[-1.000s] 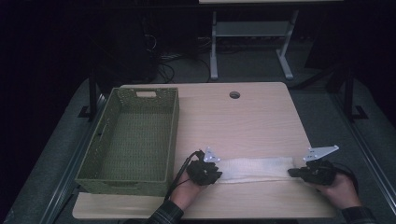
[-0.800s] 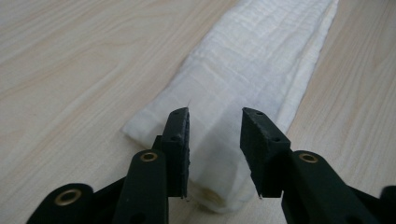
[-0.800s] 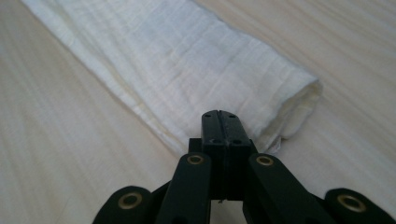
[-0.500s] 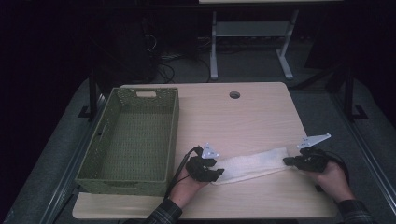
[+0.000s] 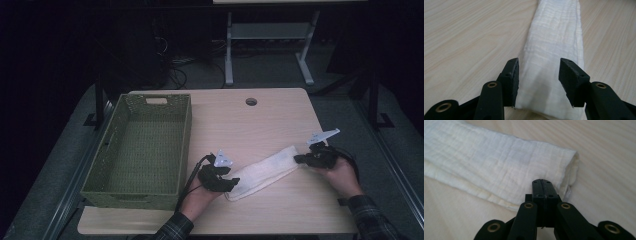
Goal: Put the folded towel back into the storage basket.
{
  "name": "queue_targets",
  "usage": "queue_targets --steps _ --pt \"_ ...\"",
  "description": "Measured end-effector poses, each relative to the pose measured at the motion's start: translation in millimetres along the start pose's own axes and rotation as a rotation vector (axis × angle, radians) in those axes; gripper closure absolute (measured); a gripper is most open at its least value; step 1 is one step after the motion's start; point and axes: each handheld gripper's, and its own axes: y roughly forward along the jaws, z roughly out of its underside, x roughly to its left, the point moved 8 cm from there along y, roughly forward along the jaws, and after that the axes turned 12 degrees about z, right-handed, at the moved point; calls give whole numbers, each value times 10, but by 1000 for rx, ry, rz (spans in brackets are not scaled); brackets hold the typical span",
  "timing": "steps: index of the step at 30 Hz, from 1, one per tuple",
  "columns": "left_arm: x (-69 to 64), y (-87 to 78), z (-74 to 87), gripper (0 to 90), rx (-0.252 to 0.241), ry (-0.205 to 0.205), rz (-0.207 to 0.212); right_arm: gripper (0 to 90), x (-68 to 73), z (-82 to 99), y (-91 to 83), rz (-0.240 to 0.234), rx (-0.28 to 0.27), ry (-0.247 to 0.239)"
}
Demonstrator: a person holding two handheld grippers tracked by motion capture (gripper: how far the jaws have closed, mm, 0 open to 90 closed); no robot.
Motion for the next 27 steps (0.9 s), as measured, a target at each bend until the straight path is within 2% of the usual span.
queue_targets --steps 3,10,18,19,22,23,25,26,27 --pt "9 7 -14 497 -15 -12 -3 897 -28 -106 86 7 0 -9" --pt "34 -1 -21 488 -9 -1 -9 897 -100 -343 281 17 -10 -24" --pt "58 17 -17 488 -6 -9 -19 895 -112 -573 467 5 -22 -30" --pt "69 17 -16 495 -7 -10 -26 871 -116 -585 476 1 -26 -29" --pt "116 16 -23 612 -10 -13 -60 770 -119 -591 418 -5 -40 -26" --pt "132 18 -26 689 -9 -12 -66 726 -121 -599 370 -4 -54 -18" --pt "175 32 -36 752 -2 -16 -87 678 -119 -613 308 -11 -72 0" --pt "207 48 -30 779 19 -15 -104 647 -114 -616 288 -15 -77 3" --pt "236 72 -20 797 26 -24 -103 603 -112 -620 263 -11 -88 0"
